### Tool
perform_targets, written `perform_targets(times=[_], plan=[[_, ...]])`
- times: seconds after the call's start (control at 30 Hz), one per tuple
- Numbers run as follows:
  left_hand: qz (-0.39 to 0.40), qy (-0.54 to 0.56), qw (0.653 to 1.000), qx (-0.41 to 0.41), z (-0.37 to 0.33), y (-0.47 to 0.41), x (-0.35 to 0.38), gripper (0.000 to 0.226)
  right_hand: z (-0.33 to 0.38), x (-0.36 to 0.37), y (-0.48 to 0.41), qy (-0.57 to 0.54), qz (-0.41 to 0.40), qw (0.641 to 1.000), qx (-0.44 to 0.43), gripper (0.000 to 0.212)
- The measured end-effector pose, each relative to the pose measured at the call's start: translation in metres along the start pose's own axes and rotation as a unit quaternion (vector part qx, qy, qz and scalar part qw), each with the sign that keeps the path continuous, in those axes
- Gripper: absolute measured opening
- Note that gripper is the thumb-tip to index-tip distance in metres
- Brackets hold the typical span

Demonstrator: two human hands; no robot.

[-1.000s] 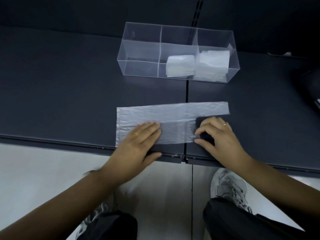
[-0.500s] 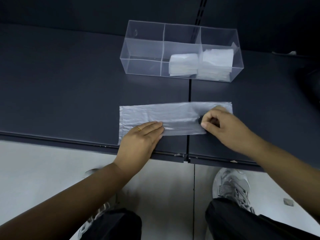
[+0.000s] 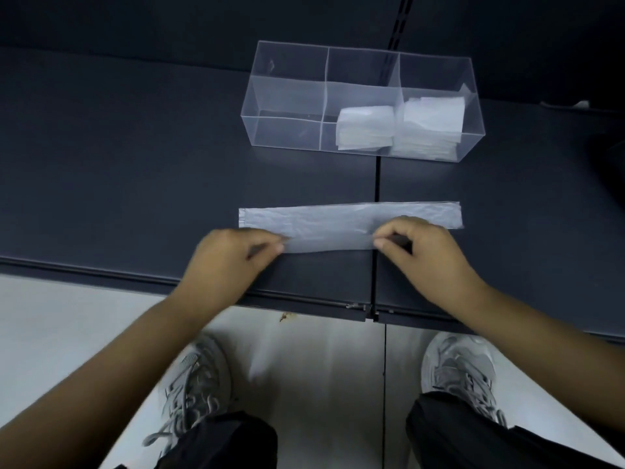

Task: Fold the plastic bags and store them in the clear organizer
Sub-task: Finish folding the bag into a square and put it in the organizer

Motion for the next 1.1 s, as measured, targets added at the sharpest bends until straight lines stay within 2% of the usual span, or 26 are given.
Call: perform_targets(times=[0.07,0.2,0.3,0.37,0.4,0.47,0.5,0.53,0.57,0.6,0.67,0.73,0.8,0.83,0.9,0.97,1.03,1.1], plan=[[0.002,0.084,0.994,-0.073,0.025,-0.007,-0.015,0.008,-0.013,-0.006,-0.005,-0.046,-0.009,0.997,0.053,0.010],[0.007,0.210,0.964,-0.163,0.052,-0.017,-0.027,0.015,-0.025,-0.010,-0.019,-0.085,-0.036,0.991,0.102,0.017],[0.002,0.234,0.950,-0.206,0.061,-0.020,-0.025,0.015,-0.028,-0.009,-0.028,-0.073,-0.041,0.990,0.117,0.019],[-0.035,0.186,0.961,-0.204,0.059,-0.020,-0.024,0.014,-0.032,-0.008,-0.032,-0.049,-0.037,0.990,0.131,0.022],[-0.082,0.122,0.971,-0.186,0.054,-0.019,-0.027,0.013,-0.033,-0.008,-0.033,-0.036,-0.037,0.990,0.133,0.023],[-0.190,-0.020,0.978,-0.089,0.027,-0.011,-0.032,0.020,-0.032,-0.008,-0.037,-0.022,-0.039,0.990,0.135,0.024],[-0.201,-0.064,0.977,-0.019,0.009,-0.007,-0.026,0.026,-0.031,-0.008,-0.038,-0.019,-0.040,0.990,0.136,0.025],[-0.177,-0.093,0.979,0.049,-0.007,-0.004,-0.014,0.032,-0.030,-0.008,-0.039,-0.017,-0.039,0.990,0.138,0.026],[-0.121,-0.117,0.981,0.100,-0.018,-0.002,0.002,0.041,-0.030,-0.008,-0.040,-0.012,-0.038,0.989,0.140,0.026],[-0.049,-0.143,0.981,0.119,-0.025,-0.001,0.019,0.052,-0.029,-0.007,-0.040,-0.003,-0.036,0.989,0.142,0.026],[0.056,-0.210,0.971,0.094,-0.022,0.001,0.043,0.072,-0.026,-0.008,-0.041,0.016,-0.035,0.988,0.150,0.021],[0.079,-0.269,0.958,0.066,-0.009,0.003,0.054,0.080,-0.017,-0.012,-0.039,0.086,-0.060,0.985,0.140,0.014],[0.079,-0.288,0.952,0.062,-0.004,0.005,0.058,0.080,0.005,-0.008,-0.037,0.178,-0.107,0.977,0.047,0.031],[0.080,-0.291,0.951,0.062,-0.004,0.005,0.059,0.080,0.021,0.001,-0.034,0.184,-0.105,0.977,-0.015,0.037],[0.087,-0.293,0.950,0.063,-0.004,0.004,0.059,0.080,0.046,0.034,-0.027,0.157,-0.001,0.981,-0.110,0.050],[0.093,-0.301,0.946,0.071,-0.003,0.004,0.061,0.080,0.048,0.067,-0.016,0.191,0.134,0.963,-0.136,0.065],[0.095,-0.300,0.946,0.075,-0.001,0.005,0.061,0.080,0.030,0.073,-0.008,0.286,0.180,0.932,-0.133,0.077],[0.091,-0.296,0.948,0.071,-0.001,0.004,0.060,0.080,0.009,0.060,-0.004,0.321,0.186,0.921,-0.120,0.085]])
Point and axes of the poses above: each hand's wrist, its own y-axis away from the middle knuckle, its own x-axis out of the palm, z = x × y, the point moved 5 cm from there along -y, towards the middle knuckle, and after that the axes turned 3 degrees about -x, right-handed, at the moved point
